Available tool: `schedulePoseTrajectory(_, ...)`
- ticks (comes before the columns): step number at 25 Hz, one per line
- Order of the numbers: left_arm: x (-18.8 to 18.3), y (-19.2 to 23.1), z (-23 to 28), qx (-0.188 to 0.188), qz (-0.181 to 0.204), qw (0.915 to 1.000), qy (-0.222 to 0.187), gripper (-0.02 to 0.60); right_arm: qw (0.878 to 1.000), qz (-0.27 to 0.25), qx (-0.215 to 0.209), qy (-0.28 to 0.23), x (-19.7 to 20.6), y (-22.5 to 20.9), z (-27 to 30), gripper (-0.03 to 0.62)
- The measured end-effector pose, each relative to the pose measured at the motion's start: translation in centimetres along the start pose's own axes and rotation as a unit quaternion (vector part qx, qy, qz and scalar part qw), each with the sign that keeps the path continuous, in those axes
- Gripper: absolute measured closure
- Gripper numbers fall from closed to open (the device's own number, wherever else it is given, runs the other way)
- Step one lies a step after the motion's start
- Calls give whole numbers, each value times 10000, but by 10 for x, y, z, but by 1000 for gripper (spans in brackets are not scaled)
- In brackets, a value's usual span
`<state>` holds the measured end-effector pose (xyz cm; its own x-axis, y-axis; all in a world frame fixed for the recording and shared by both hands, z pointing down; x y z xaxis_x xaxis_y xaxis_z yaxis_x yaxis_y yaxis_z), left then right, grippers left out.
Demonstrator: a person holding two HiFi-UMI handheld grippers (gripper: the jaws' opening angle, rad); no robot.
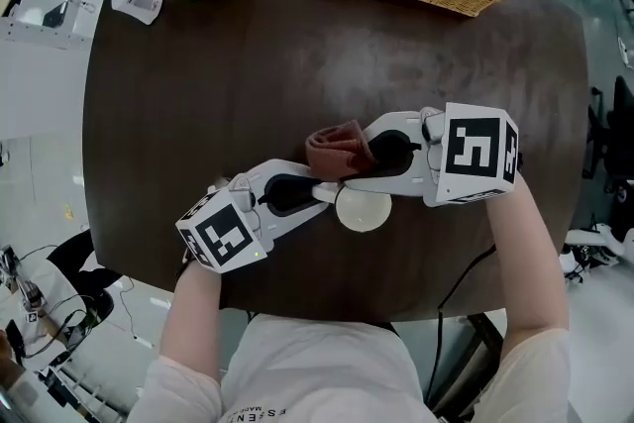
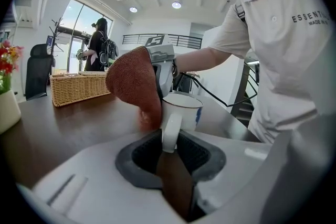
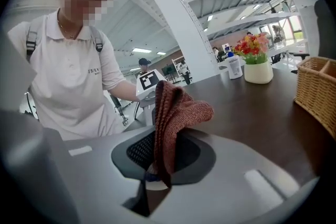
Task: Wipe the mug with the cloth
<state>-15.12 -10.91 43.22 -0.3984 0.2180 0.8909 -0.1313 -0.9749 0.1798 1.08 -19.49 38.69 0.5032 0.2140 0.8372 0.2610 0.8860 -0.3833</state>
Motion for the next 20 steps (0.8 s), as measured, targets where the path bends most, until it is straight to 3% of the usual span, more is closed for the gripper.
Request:
schedulePoseTrajectory(10,-2,-2,0,-106,-20,9999,47,503,9971,486,367,-457,19,9,-24,511)
schedulePoseTrajectory(20,-3,-6,-2,-204,-61,9998,38,503,9864,1171,712,-908,67,32,-47,511)
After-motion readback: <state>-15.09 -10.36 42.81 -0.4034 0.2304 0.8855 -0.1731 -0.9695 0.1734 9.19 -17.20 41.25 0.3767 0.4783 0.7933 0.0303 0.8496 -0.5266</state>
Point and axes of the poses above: the fingertips, and each gripper's own axes: z forward along the fingers, y to its left, x out of its underside, the point moved 10 cm from there along -z, backward along the fingers, and after that the axes turned 2 degrees about x, right-handed, at the moved point
